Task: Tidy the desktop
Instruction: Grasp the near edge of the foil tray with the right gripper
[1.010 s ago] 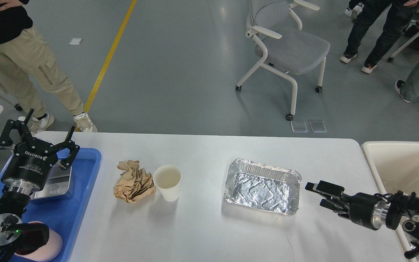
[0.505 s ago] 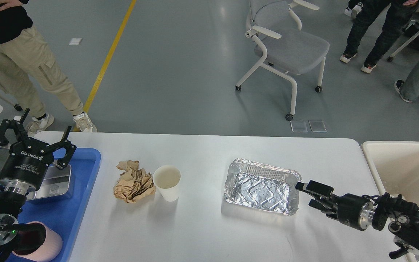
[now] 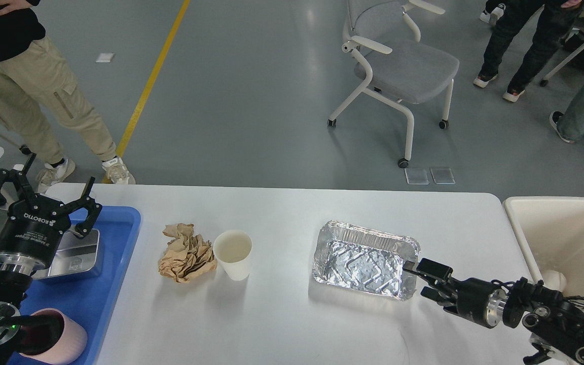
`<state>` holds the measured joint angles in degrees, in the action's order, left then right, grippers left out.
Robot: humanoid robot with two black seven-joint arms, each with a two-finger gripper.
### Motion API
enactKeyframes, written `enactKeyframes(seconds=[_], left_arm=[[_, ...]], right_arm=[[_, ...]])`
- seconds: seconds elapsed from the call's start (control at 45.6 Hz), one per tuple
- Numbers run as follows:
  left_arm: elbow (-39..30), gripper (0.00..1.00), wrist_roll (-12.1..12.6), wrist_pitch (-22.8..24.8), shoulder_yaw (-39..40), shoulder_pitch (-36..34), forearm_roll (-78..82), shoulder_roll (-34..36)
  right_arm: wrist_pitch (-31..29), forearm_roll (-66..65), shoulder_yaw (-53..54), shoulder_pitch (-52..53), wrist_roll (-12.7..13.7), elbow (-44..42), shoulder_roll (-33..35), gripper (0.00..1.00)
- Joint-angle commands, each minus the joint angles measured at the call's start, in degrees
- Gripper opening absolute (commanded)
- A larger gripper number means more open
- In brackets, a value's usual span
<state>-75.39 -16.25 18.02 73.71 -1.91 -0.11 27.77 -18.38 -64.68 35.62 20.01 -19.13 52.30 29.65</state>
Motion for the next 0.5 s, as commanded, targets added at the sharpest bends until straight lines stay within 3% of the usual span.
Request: enactKeyframes(seconds=[0.0,0.483], left_arm=[[0.1,0.97,0.0,0.3,0.0,0.6,-0.1,-0.1],[0.1,0.97,0.0,1.3,1.2,1.7,-0.1,-0.2]], right_arm=[[-0.1,-0.1,-0.6,1.2,0.0,-1.8,-1.7,1.00],[-0.1,0.0,-3.0,5.0,0.0,-5.9,-7.2,1.00]])
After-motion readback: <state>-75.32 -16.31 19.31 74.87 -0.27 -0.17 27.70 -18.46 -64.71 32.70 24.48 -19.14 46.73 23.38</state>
